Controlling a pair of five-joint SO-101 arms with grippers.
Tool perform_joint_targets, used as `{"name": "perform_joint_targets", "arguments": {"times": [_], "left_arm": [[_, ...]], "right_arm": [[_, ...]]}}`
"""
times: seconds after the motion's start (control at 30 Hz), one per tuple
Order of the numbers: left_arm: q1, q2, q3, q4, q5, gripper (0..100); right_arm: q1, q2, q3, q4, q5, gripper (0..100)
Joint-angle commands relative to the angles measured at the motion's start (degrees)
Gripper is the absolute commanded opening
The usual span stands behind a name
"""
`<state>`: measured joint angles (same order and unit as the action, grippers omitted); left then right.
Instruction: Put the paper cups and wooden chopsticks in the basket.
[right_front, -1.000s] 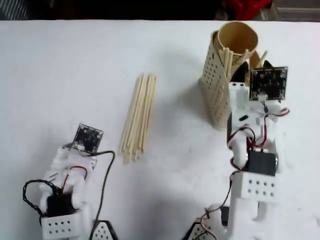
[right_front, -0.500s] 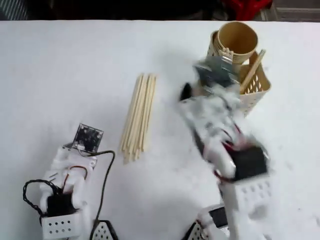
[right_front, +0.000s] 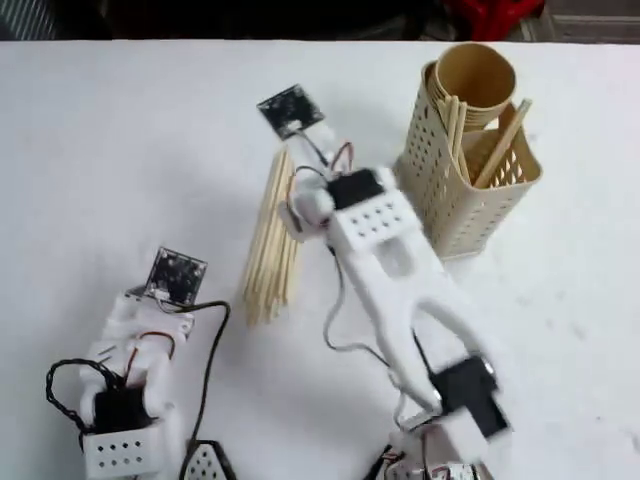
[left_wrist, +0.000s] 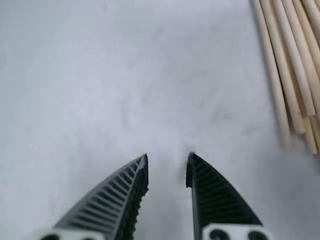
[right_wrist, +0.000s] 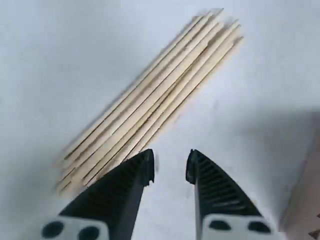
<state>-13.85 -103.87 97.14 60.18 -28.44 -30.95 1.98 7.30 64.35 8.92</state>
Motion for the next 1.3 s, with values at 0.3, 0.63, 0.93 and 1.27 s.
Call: {"name": "perform_joint_targets", "arguments": {"times": [0.3,0.63,0.93,1.27], "left_arm": [[0.57,-0.48,-0.18,0.35,-0.44,14],[-18.95,-0.4,-0.18,-5.45,-2.64,14],[-19.82,-0.4,-0.18,0.35,-5.19,14],[-19.82,-0.4,-0.18,0.35,-4.92,14]], "right_arm": [[-3.47,20.88,-13.19,-5.58,-4.57,11.5],[-7.69,22.29,-13.19,-9.54,-5.01,11.6],[-8.31,27.91,-12.92,-15.87,-4.57,11.6],[-1.63,31.34,-16.09,-11.91,-4.66,11.6]]}}
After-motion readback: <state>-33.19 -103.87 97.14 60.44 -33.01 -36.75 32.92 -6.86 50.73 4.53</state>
